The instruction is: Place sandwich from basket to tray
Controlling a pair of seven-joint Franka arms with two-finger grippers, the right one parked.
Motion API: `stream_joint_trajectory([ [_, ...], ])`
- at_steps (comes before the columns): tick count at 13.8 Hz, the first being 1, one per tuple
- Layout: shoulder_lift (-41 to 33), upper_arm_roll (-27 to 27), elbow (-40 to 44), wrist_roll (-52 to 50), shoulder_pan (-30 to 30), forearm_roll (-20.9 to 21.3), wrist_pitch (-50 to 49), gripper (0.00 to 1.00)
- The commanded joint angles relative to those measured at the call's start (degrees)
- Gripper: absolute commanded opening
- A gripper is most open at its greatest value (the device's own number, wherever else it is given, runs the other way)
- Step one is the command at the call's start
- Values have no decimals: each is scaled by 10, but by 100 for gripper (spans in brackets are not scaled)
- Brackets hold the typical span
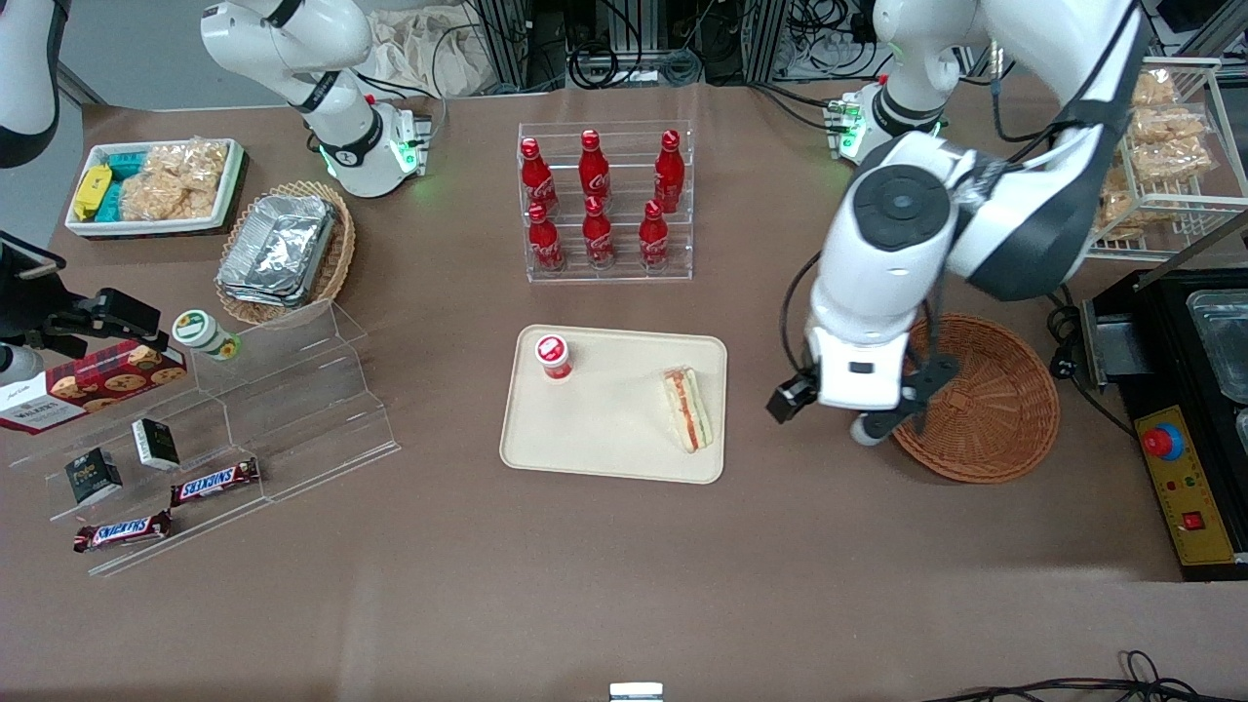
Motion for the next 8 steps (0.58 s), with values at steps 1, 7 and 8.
stream_joint_trajectory([
  [1, -58, -2, -27, 104, 56, -53, -32, 100],
  [7, -120, 123, -30, 357, 58, -144, -96, 100],
  [8, -133, 157, -34, 390, 38, -151, -102, 100],
])
